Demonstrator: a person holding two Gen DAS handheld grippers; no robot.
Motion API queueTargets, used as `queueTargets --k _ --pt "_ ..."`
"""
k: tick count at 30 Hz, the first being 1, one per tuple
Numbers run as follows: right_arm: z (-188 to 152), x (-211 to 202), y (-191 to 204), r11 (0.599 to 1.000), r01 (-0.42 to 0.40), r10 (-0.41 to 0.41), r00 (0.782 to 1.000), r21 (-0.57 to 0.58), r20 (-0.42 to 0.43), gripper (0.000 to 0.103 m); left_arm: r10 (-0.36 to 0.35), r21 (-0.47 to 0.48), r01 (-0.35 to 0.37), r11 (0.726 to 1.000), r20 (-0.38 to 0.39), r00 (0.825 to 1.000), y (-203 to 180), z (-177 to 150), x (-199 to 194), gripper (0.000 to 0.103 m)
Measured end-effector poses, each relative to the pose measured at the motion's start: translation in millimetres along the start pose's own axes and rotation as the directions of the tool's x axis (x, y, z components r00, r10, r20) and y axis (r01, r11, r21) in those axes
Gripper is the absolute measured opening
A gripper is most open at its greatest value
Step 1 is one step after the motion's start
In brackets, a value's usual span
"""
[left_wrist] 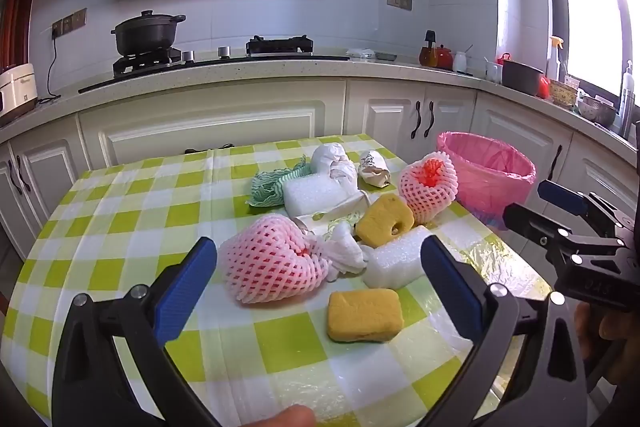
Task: Collect trash
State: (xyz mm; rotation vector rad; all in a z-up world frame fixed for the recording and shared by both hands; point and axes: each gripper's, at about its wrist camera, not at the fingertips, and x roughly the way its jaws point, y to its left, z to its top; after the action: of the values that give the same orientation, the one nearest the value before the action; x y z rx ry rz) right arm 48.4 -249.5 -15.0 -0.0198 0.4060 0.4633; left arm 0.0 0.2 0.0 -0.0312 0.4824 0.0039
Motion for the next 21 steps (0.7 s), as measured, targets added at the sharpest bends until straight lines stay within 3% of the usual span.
queueTargets --k 21 --pt "-0.2 -0.2 -0.8 1.0 0.003 -0.003 1.0 0.0 0.0 0.085 0.001 0.003 -0.001 1.0 0.002 1.0 -0.9 -0.2 0.0 0.099"
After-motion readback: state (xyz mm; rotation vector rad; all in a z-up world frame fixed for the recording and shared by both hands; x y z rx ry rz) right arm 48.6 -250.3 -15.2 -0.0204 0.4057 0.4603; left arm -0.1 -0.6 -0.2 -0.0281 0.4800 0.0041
